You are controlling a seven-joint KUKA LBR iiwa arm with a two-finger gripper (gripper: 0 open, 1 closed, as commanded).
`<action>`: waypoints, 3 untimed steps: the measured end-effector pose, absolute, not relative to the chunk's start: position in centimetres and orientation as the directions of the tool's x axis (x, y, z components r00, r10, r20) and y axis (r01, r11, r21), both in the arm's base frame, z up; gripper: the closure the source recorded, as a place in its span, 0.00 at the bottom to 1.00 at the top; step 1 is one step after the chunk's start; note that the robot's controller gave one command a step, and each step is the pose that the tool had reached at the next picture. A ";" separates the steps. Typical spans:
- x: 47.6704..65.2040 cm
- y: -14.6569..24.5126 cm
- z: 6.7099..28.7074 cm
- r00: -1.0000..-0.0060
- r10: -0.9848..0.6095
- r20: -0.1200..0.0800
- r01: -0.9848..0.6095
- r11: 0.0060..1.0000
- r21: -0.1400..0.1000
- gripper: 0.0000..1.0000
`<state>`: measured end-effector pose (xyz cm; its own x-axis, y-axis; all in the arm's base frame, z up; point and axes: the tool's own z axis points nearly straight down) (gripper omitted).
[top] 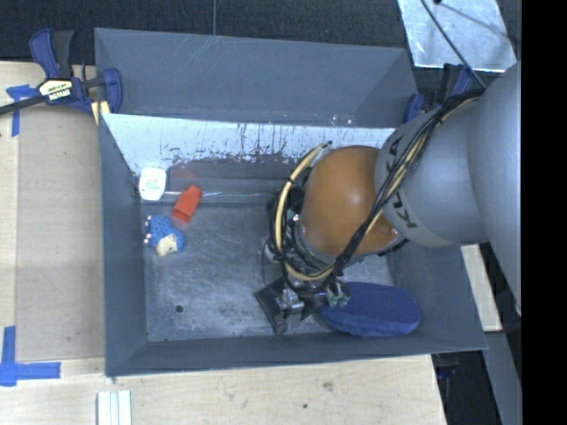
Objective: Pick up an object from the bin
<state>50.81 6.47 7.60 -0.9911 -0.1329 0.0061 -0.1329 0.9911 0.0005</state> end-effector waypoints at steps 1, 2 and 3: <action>50.0 4.5 14.9 -0.960 -0.281 -0.008 -0.281 0.960 -0.002 0.00; 54.5 5.4 6.8 -0.868 -0.497 -0.003 -0.497 0.868 0.000 0.00; 54.5 5.4 7.0 -0.869 -0.494 -0.004 -0.494 0.869 0.000 1.00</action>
Offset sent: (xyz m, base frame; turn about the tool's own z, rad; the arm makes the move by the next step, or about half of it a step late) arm -0.0096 -0.0184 0.0704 -0.1528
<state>54.52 5.42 7.01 -0.8693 -0.4942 -0.0044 -0.4942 0.8694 0.0001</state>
